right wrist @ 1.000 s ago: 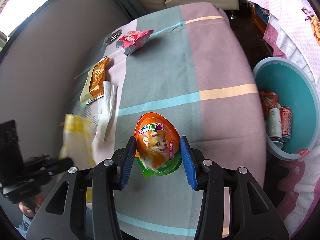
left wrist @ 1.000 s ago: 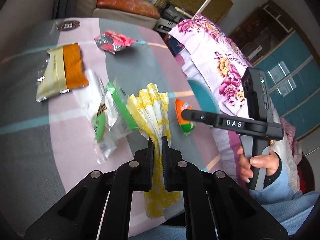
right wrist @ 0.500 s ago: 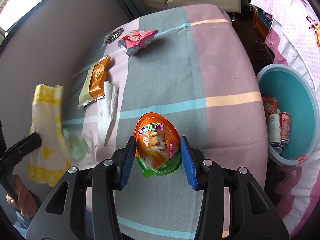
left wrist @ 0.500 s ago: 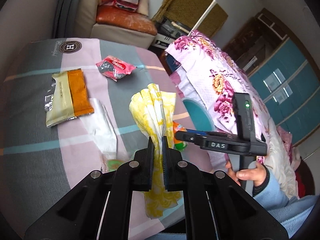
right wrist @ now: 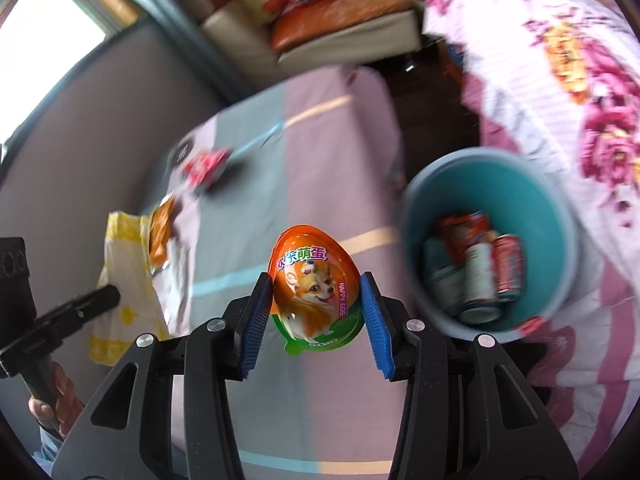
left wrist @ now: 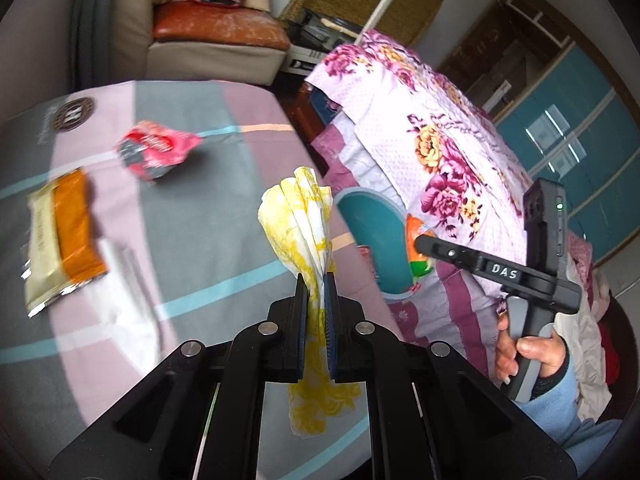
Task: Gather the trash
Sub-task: 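Carry the wrapper and candy egg over the teal wastebasket, then open the left tool to drop the wrapper into the wastebasket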
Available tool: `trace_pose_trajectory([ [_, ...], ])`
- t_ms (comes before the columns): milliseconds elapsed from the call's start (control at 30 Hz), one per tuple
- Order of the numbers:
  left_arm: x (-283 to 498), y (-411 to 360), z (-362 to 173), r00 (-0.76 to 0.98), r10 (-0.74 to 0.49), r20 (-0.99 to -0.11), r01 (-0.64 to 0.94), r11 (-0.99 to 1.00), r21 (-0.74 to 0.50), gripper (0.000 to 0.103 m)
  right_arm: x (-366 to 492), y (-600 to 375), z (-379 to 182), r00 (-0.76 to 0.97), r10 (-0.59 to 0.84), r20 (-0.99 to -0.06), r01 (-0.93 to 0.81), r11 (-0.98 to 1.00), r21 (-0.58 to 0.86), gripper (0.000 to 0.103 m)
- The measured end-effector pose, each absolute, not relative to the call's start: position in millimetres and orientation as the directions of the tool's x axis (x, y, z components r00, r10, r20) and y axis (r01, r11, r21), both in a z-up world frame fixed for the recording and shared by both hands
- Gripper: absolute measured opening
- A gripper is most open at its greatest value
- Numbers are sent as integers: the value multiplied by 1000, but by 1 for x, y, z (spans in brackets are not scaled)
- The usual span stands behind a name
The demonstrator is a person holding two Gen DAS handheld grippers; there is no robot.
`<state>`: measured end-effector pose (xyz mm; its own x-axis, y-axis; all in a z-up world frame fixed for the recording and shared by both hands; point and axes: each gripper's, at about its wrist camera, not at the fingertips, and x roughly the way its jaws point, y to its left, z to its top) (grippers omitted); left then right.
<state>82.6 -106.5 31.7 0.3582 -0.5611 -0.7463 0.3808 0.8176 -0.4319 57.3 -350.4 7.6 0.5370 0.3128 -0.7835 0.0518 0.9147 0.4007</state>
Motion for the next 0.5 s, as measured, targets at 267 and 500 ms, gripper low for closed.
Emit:
trace_pose_trajectory([
  [267,110,-214,15,279,-564,-777,471,786,-401,8,47,-435,10,595,246,-765,187,883,430,43],
  [500,128,-277,-11,228,-532,-816,507,780,-367,9,42,-479,2,595,237,-768,235,862,449,43],
])
